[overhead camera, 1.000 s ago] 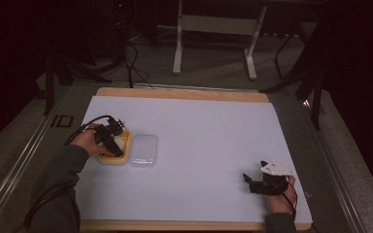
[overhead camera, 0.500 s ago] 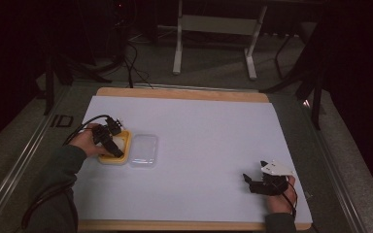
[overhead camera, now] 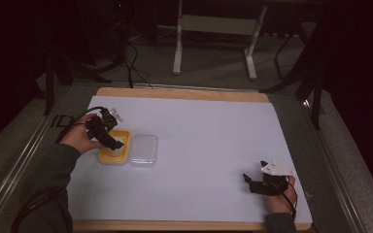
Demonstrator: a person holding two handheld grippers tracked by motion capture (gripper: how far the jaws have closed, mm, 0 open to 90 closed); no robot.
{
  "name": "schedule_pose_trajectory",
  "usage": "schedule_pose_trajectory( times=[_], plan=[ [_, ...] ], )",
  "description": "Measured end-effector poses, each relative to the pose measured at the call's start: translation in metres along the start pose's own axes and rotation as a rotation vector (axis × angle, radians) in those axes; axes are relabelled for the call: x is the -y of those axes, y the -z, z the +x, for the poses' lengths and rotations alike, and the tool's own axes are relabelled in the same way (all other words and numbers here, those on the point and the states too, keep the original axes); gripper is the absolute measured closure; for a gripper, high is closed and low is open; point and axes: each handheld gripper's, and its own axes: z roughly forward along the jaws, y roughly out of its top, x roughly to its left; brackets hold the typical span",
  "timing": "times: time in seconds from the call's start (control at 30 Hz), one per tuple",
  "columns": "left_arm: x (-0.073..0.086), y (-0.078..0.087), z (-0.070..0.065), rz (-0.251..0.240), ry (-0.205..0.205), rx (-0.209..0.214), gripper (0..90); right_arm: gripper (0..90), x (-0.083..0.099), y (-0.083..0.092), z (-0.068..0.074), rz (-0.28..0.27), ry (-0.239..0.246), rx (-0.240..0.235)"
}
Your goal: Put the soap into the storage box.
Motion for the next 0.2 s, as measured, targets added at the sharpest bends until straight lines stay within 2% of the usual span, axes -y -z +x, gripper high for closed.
schedule_pose_trajectory(
  times=[0.07, 0.13, 0.17, 0.2],
  plan=[
    [0.003, 0.006, -0.009, -0.045, -0.013, -0.016, 24.6, 14.9, 0.0, 0.0, 0.0, 0.002, -0.002, -0.001],
    [0.003, 0.006, -0.009, -0.045, -0.013, -0.016, 26.7, 14.9, 0.0, 0.0, 0.0, 0.005, 0.0, 0.001],
    [0.012, 0.011, -0.026, -0.114, -0.03, -0.042, 26.7, 14.9, 0.0, 0.0, 0.0, 0.005, 0.0, 0.001],
    [0.017, 0.012, -0.031, -0.151, -0.019, -0.039, 26.8, 14.8, 0.0, -0.001, 0.0, 0.011, 0.006, 0.005]
  ],
)
